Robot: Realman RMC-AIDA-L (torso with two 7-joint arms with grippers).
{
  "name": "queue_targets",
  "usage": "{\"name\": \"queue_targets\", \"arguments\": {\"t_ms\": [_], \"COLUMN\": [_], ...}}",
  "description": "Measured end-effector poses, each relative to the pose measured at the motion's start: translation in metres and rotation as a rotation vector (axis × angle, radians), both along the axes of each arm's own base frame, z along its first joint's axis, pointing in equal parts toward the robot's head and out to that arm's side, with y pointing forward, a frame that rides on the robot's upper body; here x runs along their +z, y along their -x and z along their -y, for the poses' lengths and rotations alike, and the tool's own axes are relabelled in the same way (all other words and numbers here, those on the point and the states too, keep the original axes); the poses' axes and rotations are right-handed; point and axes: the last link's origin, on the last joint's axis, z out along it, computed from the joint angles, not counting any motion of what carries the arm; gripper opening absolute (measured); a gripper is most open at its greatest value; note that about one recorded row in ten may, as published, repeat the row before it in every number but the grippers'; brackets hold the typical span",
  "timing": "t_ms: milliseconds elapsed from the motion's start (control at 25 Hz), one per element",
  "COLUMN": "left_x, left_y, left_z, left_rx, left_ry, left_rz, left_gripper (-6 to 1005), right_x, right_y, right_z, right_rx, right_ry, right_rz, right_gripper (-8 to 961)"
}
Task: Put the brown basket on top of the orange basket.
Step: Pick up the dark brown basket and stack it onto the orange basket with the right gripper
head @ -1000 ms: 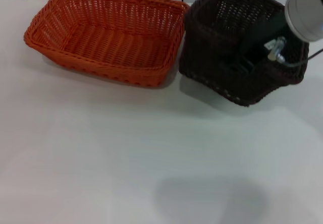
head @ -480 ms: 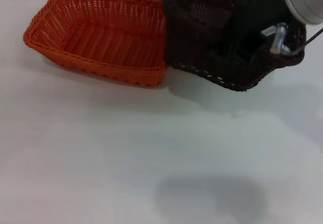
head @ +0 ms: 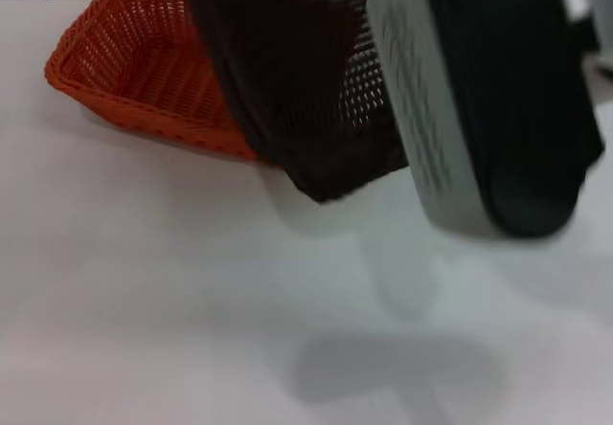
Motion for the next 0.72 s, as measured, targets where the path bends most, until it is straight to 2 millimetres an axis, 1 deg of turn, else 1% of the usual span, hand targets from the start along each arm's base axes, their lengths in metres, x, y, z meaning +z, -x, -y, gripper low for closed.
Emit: {"name": "queue_targets", "arguments": {"t_ms": [120,240,360,440,520,720], "left_x": [-0.003,-0.005,-0.006,-0.007,-0.009,-0.014], "left_y": [0.003,0.005,0.007,0.008,0.009,0.012], "left_z": [0.002,0.004,0.006,0.008,0.010,0.013], "left_rx": [0.016,0.028,0.033,0.036,0.037,0.045], "left_ry": [0.013,0.019,0.020,0.019,0.023,0.041], "left_rz": [0.009,0.014,0.022,0.036,0.052,0.065], "left_gripper": [770,770,771,771,771,771], "right_x": [-0.009,-0.013,-0.014,-0.018,-0.023,-0.038], "right_y": [-0.009,-0.015,-0.015,-0.017,-0.022,-0.032], "right_z": [0.001,-0.004,-0.012,-0.015,-0.019,-0.031], "right_rx": [0.131,0.253,0.327,0.391,0.452,0.522], "right_ry": [0.032,0.006,-0.045,-0.048,-0.044,-0.027], "right_rz": [0.091,0.141,0.135,0.129,0.134,0.168], "right_gripper": [173,177,182,185,188,195]}}
